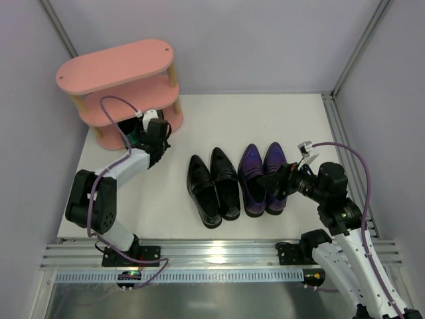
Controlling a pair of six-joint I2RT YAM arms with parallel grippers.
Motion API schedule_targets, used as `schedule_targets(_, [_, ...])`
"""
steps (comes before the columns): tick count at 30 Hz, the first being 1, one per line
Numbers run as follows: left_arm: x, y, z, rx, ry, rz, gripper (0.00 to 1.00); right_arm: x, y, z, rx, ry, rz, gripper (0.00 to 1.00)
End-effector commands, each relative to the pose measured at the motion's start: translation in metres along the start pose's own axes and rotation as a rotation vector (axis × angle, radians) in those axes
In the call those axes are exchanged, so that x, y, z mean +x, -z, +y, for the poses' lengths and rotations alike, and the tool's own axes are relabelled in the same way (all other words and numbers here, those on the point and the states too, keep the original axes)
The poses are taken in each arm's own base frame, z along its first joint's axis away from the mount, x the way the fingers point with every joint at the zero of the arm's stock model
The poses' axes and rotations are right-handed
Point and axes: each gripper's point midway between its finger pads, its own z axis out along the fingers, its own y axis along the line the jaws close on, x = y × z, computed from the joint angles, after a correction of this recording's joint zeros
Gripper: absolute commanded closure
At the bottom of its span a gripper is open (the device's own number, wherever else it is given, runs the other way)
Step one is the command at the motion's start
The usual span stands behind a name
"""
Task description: Place and organize the shoes onto the shoe shelf
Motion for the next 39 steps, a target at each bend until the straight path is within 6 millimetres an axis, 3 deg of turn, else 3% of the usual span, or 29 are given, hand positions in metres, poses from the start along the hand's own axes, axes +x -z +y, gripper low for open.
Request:
schedule_targets(1, [-0.009, 0.009, 0.013, -0.065, 0.005, -0.022, 1.0, -0.005, 0.0, 0.003, -0.014, 0.014, -0.021, 0.03])
schedule_targets(11, [-0.008, -0.008, 0.026, -0.172, -0.053, -0.036, 1.0, -0.004, 0.001, 0.004, -0.013, 0.014, -0.021, 0.03])
schedule_targets(26, [-0.058, -0.015, 0.023, -0.202, -0.061, -0.167, 1.0, -0.006, 0.0, 0.004, -0.015, 0.015, -0.022, 0.03])
schedule_targets(32, [-0.051, -0.019, 0.023, -0.195, -0.053, -0.148, 1.0, -0.006, 0.001, 0.005, -0.016, 0.016, -0.023, 0.03])
schedule_targets(35, [-0.045, -0.012, 0.019, -0.152, -0.025, -0.132, 1.0, -0.005, 0.001, 0.004, -0.014, 0.014, -0.021, 0.03])
schedule_targets(38, [-0.034, 0.011, 0.004, -0.064, -0.016, -0.116, 1.0, -0.006, 0.001, 0.005, -0.016, 0.017, -0.026, 0.03])
schedule_targets(39, [-0.042, 0.027, -0.003, -0.018, 0.003, -0.141, 1.0, -0.005, 0.001, 0.004, -0.016, 0.016, -0.023, 0.03])
